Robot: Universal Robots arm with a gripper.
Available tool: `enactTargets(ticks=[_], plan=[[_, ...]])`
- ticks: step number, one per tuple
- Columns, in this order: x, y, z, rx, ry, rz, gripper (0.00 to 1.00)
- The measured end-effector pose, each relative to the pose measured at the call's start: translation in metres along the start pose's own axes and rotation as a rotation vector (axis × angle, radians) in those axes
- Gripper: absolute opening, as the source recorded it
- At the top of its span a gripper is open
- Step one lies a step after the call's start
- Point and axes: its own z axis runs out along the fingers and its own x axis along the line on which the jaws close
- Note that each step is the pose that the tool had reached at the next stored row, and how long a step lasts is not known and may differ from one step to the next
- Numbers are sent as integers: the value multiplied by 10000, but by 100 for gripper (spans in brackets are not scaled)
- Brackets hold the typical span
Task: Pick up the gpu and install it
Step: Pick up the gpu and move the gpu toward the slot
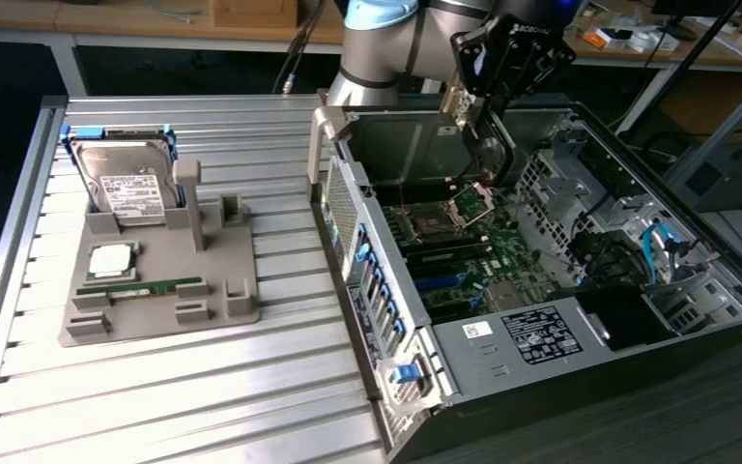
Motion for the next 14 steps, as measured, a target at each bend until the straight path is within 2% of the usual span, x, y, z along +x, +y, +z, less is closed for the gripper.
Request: enactTargets(ticks=[3, 10, 14], plan=[[-62, 4, 11, 19, -1, -1, 27], [-344, 22, 64, 104, -8, -3, 27], [-377, 25, 72, 112, -9, -3, 27]])
